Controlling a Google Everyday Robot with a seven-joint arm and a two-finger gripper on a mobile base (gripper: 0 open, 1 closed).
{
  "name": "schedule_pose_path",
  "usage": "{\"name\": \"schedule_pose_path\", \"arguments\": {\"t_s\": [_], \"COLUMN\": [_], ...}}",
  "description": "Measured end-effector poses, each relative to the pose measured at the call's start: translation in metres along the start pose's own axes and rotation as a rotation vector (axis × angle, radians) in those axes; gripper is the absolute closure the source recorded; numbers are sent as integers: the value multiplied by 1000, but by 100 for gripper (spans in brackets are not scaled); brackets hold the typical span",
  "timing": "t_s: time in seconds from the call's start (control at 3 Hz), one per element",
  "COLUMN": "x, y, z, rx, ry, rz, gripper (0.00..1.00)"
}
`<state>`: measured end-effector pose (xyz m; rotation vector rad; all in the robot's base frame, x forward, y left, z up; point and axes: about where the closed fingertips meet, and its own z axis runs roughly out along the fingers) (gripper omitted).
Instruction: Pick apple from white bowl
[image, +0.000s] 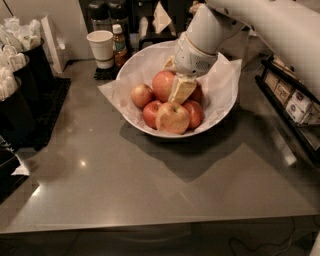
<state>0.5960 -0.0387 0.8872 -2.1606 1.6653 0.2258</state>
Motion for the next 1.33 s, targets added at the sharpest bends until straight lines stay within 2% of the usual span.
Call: {"name": "schedule_pose_path", "arguments": {"t_s": [0.33, 0.67, 1.0, 1.33], "x": [-3, -2, -13, -16], "y": [5, 14, 33, 35], "z": [-20, -73, -124, -128], "rx": [31, 124, 181, 182], "ry": [-105, -307, -470, -495], "rz": [24, 52, 66, 71], "gripper": [100, 100, 100, 100]}}
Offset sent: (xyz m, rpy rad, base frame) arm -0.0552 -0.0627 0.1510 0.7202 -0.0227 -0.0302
